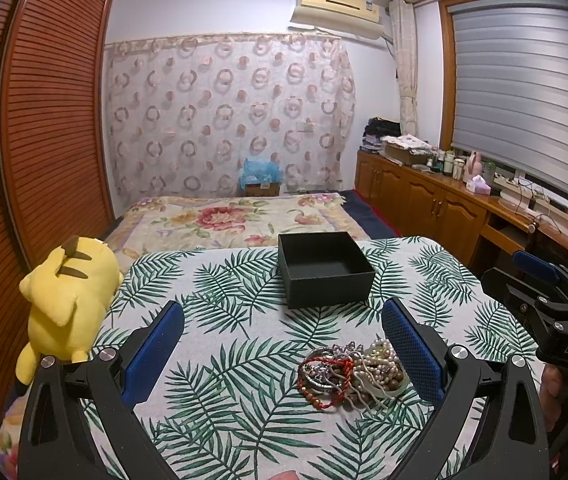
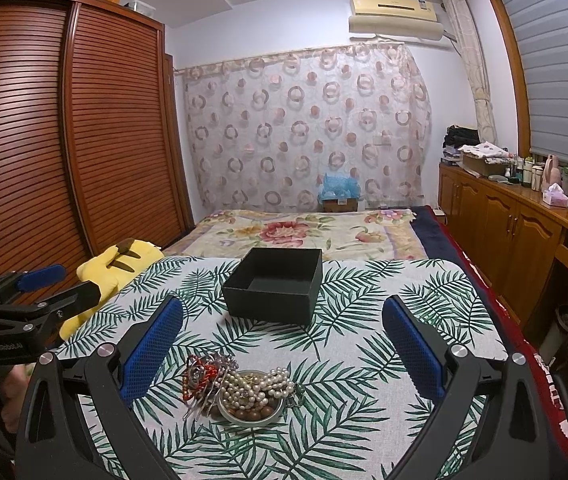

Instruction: Organize jewelry

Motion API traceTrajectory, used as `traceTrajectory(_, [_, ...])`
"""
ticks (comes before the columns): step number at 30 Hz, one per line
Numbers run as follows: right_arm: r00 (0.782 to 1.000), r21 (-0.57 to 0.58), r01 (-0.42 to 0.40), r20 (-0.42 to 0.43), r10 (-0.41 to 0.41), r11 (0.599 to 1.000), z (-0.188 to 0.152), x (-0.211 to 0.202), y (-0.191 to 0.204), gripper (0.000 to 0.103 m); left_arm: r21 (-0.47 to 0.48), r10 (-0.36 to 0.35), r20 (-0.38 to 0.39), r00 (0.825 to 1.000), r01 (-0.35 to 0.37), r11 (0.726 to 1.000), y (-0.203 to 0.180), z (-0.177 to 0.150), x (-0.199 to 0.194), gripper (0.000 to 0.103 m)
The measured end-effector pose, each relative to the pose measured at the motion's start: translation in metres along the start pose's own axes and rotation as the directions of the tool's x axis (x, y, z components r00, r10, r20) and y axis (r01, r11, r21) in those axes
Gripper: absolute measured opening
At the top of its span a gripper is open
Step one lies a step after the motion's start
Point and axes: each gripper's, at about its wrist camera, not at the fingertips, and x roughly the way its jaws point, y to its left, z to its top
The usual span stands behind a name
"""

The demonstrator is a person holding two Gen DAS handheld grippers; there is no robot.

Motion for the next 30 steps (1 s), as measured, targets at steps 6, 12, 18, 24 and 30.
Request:
traceTrajectory(6, [1.000, -0.001, 0.000, 0.000, 0.000, 1.000, 0.001, 0.000, 0.003, 0.101, 0.000, -0.004, -0.001, 1.000, 0.004, 1.000, -0.003, -0.001, 0.000, 0.095])
traceTrajectory(12, [1.000, 0.000, 0.001, -0.006, -0.001, 1.000, 0.000, 0.002, 0.009, 0.101, -0.002, -0.008, -0.015, 1.000, 0.008, 1.000, -0.011, -0.004, 0.002, 0.095])
traceTrajectory(18, [0.999, -0.011, -0.011, -0.030, 0.011, 1.000, -0.006, 0.013, 0.014, 0.101, -0.004, -0.018, -0.055, 0.998, 0.018, 1.000, -0.006, -0.012, 0.014, 0.095])
traceTrajectory(24, [0.998, -0.028, -0.023, -0.060, 0.021, 0.999, -0.010, 0.019, 0.015, 0.101, -0.010, -0.046, -0.098, 0.994, 0.046, 0.999, 0.011, -0.026, 0.026, 0.095])
traceTrajectory(30, [0.996, -0.032, -0.040, -0.084, 0.037, 0.999, -0.016, 0.027, 0.015, 0.101, -0.011, -0.049, -0.138, 0.989, 0.047, 0.999, 0.020, -0.036, 0.040, 0.095])
